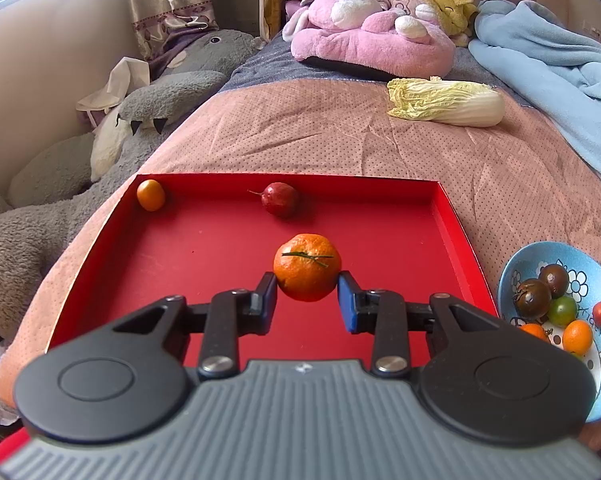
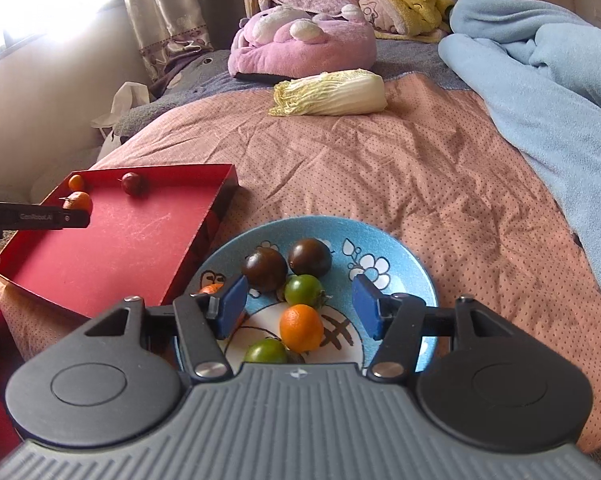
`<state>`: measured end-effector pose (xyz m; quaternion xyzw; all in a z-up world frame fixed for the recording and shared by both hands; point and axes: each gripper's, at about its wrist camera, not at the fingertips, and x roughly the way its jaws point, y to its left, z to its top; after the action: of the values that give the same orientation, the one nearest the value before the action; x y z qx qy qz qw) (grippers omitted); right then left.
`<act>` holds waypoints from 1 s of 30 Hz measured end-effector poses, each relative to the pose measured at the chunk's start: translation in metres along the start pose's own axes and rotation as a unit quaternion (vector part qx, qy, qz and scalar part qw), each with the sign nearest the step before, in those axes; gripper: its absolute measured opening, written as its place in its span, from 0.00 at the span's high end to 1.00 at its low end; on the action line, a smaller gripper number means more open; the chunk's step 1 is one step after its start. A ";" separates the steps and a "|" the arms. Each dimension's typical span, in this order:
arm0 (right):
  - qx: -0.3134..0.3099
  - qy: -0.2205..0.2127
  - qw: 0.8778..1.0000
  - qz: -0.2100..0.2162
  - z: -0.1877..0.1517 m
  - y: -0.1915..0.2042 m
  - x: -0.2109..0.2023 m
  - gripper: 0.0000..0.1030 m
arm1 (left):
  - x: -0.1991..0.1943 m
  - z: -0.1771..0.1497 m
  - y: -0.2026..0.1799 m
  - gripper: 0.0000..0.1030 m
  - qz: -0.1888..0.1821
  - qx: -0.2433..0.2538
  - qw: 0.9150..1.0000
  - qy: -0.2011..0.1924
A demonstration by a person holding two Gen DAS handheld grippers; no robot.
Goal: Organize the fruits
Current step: 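Place the red fruit on the tiger plate with the right tool while the left tool holds the tangerine, then carry the tangerine onto the tiger plate and open the left tool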
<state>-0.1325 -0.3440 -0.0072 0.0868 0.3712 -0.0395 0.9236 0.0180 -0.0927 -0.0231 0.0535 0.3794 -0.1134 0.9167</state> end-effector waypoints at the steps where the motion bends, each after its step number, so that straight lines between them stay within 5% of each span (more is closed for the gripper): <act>1: -0.003 -0.002 1.000 0.005 0.001 0.004 -0.002 0.35 | 0.000 0.000 0.000 0.65 0.000 0.000 1.000 0.000; 10: -0.033 0.007 0.999 0.043 0.001 0.038 -0.010 0.28 | 0.000 0.001 0.000 0.65 0.000 -0.002 1.000 -0.001; 24: -0.038 0.020 0.998 0.055 -0.006 0.042 -0.017 0.28 | 0.001 0.000 0.001 0.65 0.001 -0.003 1.000 -0.001; 30: -0.042 0.024 0.997 0.057 -0.011 0.043 -0.020 0.20 | 0.000 0.000 0.001 0.65 -0.001 -0.007 1.000 0.001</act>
<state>-0.1486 -0.2994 0.0047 0.0700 0.3886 0.0311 0.9182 0.0183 -0.0916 -0.0233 0.0467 0.3809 -0.1111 0.9167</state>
